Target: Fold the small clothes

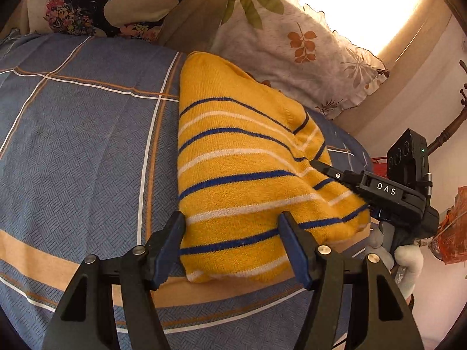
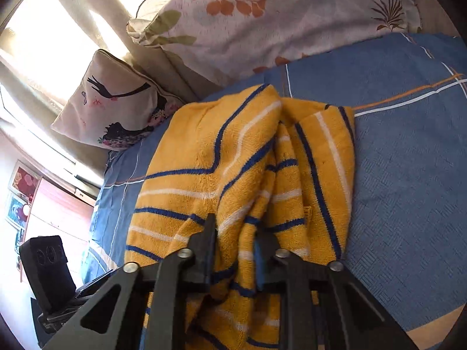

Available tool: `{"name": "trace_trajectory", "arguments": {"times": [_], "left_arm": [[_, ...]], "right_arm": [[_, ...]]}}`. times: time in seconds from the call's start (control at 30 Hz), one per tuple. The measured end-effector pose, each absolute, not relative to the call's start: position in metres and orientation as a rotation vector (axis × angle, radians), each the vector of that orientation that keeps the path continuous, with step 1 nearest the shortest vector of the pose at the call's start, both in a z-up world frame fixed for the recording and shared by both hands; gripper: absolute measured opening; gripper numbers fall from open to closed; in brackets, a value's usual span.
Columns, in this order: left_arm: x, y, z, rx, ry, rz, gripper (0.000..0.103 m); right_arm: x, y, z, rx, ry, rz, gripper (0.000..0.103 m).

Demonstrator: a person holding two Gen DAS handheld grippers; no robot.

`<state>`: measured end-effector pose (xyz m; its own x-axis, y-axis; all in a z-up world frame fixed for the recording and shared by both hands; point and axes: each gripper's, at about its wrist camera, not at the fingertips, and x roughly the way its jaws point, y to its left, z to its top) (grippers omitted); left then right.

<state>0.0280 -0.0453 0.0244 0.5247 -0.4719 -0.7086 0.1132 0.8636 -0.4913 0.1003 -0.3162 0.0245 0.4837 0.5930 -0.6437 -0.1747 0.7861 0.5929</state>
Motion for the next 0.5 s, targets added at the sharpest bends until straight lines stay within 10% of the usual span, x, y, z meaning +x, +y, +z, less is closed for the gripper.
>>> {"name": "trace_trajectory", "arguments": {"times": [0.4,0.5], "left_arm": [[0.047,-0.084,0.023,-0.28,0.954,-0.379,0.065],[0.049,-0.088,0.012,-0.225,0.98,-0.342,0.073]], "right_arm": [[0.073,-0.363,0.012,0.497,0.889,0.395,0.013],[0.07,-0.364,0.015,0.455,0.876,0.353,0.033]]}}
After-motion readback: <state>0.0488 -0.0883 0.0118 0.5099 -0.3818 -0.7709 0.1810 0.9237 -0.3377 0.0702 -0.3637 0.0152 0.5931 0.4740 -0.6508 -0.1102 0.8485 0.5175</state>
